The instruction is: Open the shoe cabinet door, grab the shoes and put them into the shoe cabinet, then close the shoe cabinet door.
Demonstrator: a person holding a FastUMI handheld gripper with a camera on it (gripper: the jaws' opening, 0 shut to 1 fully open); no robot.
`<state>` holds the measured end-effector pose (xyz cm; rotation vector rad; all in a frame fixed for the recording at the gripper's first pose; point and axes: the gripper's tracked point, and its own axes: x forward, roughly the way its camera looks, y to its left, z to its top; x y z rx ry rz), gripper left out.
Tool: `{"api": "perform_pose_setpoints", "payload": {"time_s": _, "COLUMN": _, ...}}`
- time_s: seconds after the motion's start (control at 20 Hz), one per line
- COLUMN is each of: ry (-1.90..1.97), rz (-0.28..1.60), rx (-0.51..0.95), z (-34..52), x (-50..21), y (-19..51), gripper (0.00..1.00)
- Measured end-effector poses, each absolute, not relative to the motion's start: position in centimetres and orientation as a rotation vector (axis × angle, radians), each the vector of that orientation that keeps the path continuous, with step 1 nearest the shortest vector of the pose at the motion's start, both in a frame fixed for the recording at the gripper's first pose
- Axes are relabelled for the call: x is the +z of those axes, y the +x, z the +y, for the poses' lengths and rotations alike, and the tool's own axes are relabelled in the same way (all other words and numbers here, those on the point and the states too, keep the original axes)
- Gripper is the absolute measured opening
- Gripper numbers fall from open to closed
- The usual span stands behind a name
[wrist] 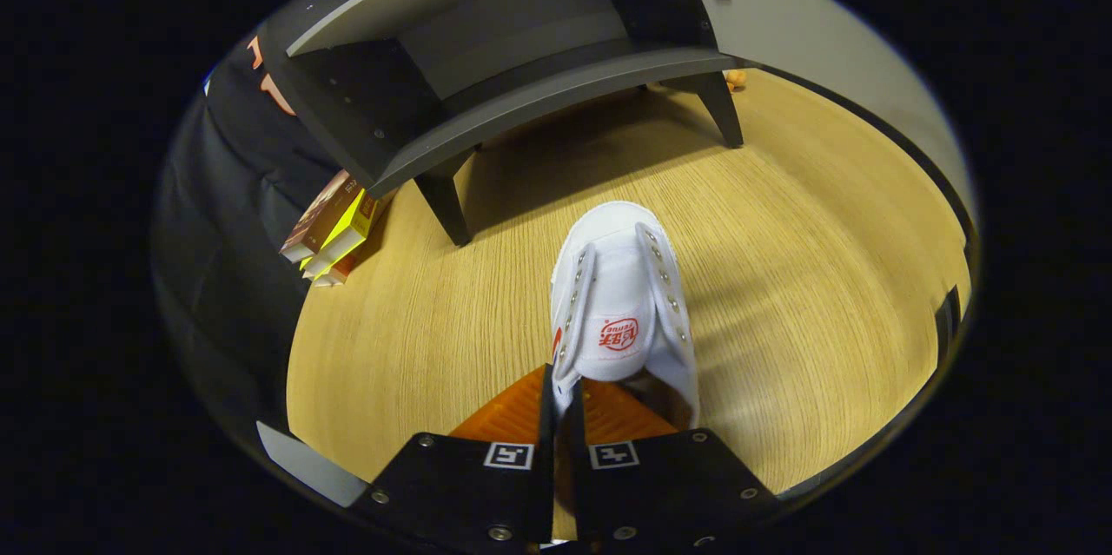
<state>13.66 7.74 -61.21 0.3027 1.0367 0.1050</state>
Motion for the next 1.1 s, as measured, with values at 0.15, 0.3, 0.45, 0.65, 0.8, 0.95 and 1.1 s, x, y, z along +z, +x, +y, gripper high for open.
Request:
{"api": "perform_pose_setpoints", "payload": {"time_s": 0.15, "ry": 0.280, "rz": 1.024, "rx": 0.105, "z": 7.2, "x": -60.6, "y": 14.0, "gripper": 0.01}}
{"api": "perform_pose_setpoints", "payload": {"time_s": 0.3, "ry": 0.278, "rz": 0.999, "rx": 0.098, "z": 6.6, "x": -58.6, "y": 15.0, "gripper": 0.00}}
{"api": "perform_pose_setpoints", "payload": {"time_s": 0.45, "ry": 0.278, "rz": 0.964, "rx": 0.111, "z": 6.8, "x": -55.7, "y": 16.7, "gripper": 0.00}}
{"api": "perform_pose_setpoints", "payload": {"time_s": 0.65, "ry": 0.253, "rz": 0.895, "rx": 0.139, "z": 7.0, "x": -50.9, "y": 18.1, "gripper": 0.00}}
{"api": "perform_pose_setpoints", "payload": {"time_s": 0.8, "ry": 0.222, "rz": 0.837, "rx": 0.165, "z": 7.4, "x": -47.0, "y": 18.9, "gripper": 0.00}}
{"api": "perform_pose_setpoints", "payload": {"time_s": 0.95, "ry": 0.239, "rz": 0.772, "rx": 0.160, "z": 7.2, "x": -42.5, "y": 19.9, "gripper": 0.00}}
{"api": "perform_pose_setpoints", "payload": {"time_s": 1.1, "ry": 0.250, "rz": 0.686, "rx": 0.166, "z": 6.9, "x": -37.1, "y": 21.5, "gripper": 0.00}}
